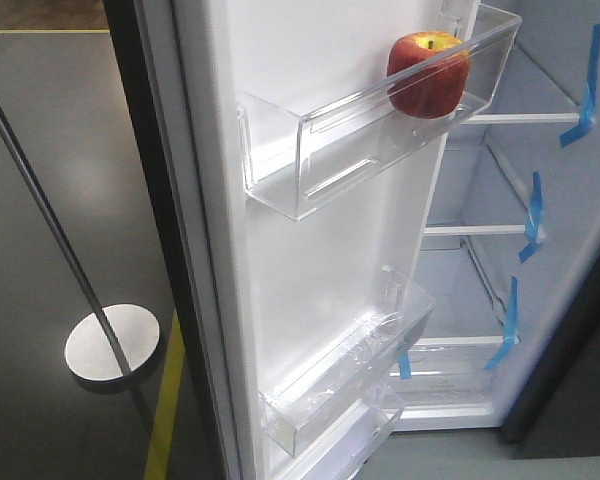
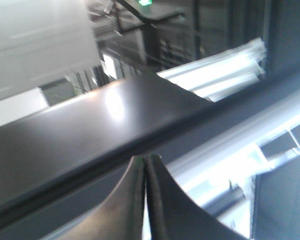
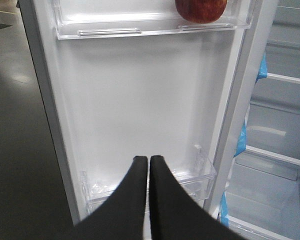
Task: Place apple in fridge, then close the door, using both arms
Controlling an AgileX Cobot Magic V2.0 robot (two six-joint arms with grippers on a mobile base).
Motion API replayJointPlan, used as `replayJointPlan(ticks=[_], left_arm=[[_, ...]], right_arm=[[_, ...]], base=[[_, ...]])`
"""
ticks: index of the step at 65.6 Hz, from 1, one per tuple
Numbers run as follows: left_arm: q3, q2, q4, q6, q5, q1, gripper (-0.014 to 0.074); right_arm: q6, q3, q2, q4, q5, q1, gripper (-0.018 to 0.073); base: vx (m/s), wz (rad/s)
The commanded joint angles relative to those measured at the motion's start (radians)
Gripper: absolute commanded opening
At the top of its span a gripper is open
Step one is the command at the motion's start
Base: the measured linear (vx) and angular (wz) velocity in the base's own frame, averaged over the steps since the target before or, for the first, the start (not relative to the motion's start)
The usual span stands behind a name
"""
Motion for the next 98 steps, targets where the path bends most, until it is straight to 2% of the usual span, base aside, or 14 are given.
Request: replayJointPlan(ticks=[1,6,14,21,27,38,46,52,59,77,98], left_arm=[[-0.109,0.117,-0.017,0.088,0.082,-0.001,-0.0006],[-0.185,0.228,-0.02,0.196,0.119,-0.001,-0.0006],[-0.301,0.422,-0.069,0.358,0.12,-0.001,-0.0006],[-0.412,0.614,-0.148,0.499,0.147,-0.001,-0.0006],[-0.514,0.77,-0.168,0.549,0.227,-0.001,-0.0006],[-0.718,1.06,-0.168,0.556,0.277,-0.001,-0.0006],[-0.851,1.233,-0.168,0.55,0.379,-0.001,-0.0006],[-0.951,1.345,-0.168,0.5,0.496,-0.001,-0.0006],[-1.045,1.438,-0.168,0.459,0.56,-0.001,-0.0006],[-1.137,1.532,-0.168,0.406,0.671,-0.016,-0.0006],[-1.146,1.538,-0.168,0.408,0.723,-0.117,-0.0006]], right_arm=[[-0.003,-0.021,0.013,0.023,-0.07,-0.002,-0.0003],[-0.003,-0.021,0.013,0.023,-0.074,-0.002,-0.0003],[-0.003,-0.021,0.013,0.023,-0.077,-0.002,-0.0003],[-0.002,-0.021,0.013,0.023,-0.078,-0.002,-0.0003],[-0.002,-0.021,0.013,0.023,-0.075,-0.002,-0.0003],[-0.002,-0.021,0.013,0.023,-0.066,-0.002,-0.0003],[-0.002,-0.021,0.013,0.023,-0.047,-0.002,-0.0003],[-0.002,-0.021,0.013,0.023,-0.033,-0.002,-0.0003],[-0.002,-0.021,0.013,0.023,-0.019,-0.002,-0.0003],[-0.002,-0.021,0.013,0.023,0.0,-0.002,-0.0003],[-0.002,-0.021,0.013,0.023,-0.001,-0.002,-0.0003]], base=[[0.0,0.0],[0.0,0.0],[0.0,0.0],[0.0,0.0],[0.0,0.0],[0.0,0.0],[0.0,0.0],[0.0,0.0],[0.0,0.0],[0.0,0.0],[0.0,0.0]])
